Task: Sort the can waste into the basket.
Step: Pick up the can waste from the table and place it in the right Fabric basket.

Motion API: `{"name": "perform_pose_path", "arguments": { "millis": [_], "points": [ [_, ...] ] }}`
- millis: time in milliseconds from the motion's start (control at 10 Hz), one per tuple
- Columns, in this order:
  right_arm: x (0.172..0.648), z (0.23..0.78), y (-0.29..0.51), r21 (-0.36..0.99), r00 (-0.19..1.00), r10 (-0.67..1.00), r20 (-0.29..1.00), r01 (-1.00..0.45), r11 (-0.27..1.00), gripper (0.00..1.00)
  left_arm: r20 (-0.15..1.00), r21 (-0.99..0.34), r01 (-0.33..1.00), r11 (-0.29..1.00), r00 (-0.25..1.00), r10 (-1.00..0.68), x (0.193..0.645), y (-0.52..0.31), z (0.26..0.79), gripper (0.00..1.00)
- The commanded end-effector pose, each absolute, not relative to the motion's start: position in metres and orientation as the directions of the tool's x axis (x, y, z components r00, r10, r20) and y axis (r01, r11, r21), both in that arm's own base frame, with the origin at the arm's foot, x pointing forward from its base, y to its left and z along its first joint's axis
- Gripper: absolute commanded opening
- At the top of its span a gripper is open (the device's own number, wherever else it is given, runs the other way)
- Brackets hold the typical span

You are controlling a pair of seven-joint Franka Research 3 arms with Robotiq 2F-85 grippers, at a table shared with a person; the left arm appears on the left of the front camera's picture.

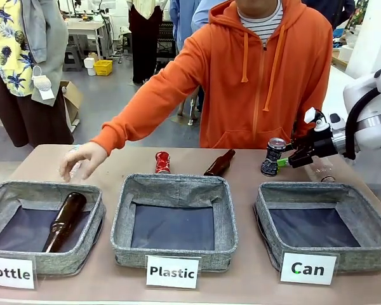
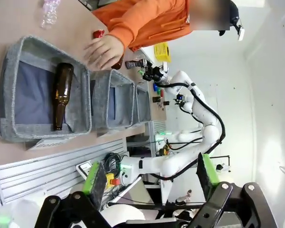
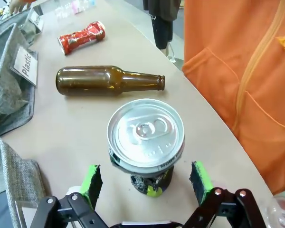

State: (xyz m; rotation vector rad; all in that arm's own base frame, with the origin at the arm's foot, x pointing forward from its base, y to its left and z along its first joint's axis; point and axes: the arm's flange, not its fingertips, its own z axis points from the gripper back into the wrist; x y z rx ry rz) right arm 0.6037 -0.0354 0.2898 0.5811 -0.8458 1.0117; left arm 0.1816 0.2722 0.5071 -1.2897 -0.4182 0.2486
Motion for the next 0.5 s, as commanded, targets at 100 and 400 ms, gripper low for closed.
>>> {"name": "perform_pose_path", "arguments": {
  "millis": [100,400],
  "points": [
    [0.618,0.279,-0.027,0.022,0.225,0.428,0.875,-0.903,0.429,1.00,0.170,-0.958,0.048,0.284,0.891,0.422,0.174,0.275,0.502,1.00],
    [0.623,0.272,-0.021,0.047,0.229,0.382,0.895,-0.901,0.431,1.00,0.108,-0.947,0.018,0.320,0.958,0.265,0.199,0.220,0.478,1.00]
  ]
}}
